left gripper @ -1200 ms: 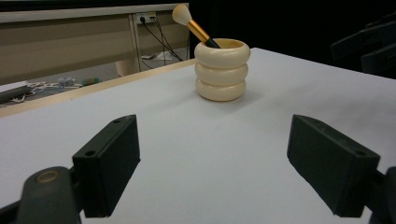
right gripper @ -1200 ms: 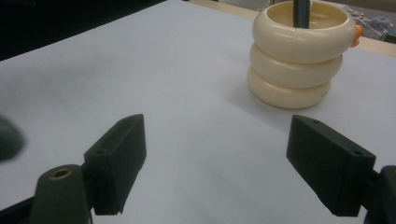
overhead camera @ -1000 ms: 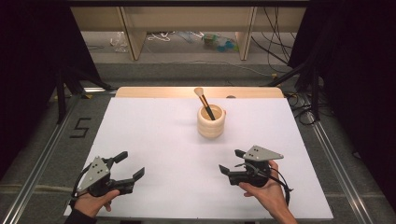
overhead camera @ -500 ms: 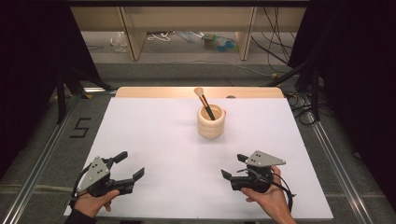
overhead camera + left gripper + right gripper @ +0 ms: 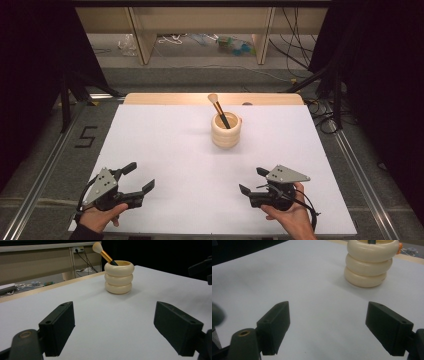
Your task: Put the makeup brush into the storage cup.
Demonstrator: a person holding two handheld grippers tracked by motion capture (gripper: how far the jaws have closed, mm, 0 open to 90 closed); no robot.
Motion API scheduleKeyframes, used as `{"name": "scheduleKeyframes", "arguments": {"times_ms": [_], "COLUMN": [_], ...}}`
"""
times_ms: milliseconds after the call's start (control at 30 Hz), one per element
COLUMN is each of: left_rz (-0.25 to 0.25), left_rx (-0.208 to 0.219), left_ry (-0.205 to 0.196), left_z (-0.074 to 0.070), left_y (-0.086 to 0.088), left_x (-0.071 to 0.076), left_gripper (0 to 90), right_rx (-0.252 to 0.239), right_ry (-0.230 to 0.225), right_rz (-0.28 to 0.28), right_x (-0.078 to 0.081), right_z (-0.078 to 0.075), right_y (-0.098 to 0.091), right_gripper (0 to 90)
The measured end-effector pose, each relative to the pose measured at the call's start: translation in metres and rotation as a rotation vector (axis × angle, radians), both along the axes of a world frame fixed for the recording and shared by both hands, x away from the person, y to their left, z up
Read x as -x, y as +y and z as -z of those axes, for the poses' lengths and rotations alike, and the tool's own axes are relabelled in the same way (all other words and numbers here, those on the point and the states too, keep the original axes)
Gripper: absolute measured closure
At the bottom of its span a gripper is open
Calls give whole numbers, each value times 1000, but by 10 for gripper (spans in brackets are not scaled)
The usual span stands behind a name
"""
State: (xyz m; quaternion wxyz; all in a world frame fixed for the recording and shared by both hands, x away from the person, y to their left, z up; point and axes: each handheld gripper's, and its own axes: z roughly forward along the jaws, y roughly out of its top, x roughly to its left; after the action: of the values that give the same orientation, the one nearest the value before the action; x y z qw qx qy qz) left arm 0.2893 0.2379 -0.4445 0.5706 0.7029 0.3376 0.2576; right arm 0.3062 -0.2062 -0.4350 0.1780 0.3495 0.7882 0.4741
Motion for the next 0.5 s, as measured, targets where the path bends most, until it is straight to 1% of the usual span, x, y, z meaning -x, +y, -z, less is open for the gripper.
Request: {"name": "scheduleKeyframes", "arguments": {"times_ms": [267,300,333,500], "left_rz": [0,1,1,1], "left_rx": [-1,-1,-1,-2], "left_ry": [0,-1,-1,-1], "left_z": [0,0,0,0], "left_y": [0,0,0,0], "left_x": [0,0,0,0], "left_gripper": [169,168,168,169], "right_rx": [1,-6,0,0], "right_ry": [-6,6,-9,-9], "right_rz": [-1,-3,0,3], "right_x": [0,0,-1,-1], "right_z": [0,0,0,0], "right_y": [0,1,0,0], "right_gripper": [206,206,206,206]}}
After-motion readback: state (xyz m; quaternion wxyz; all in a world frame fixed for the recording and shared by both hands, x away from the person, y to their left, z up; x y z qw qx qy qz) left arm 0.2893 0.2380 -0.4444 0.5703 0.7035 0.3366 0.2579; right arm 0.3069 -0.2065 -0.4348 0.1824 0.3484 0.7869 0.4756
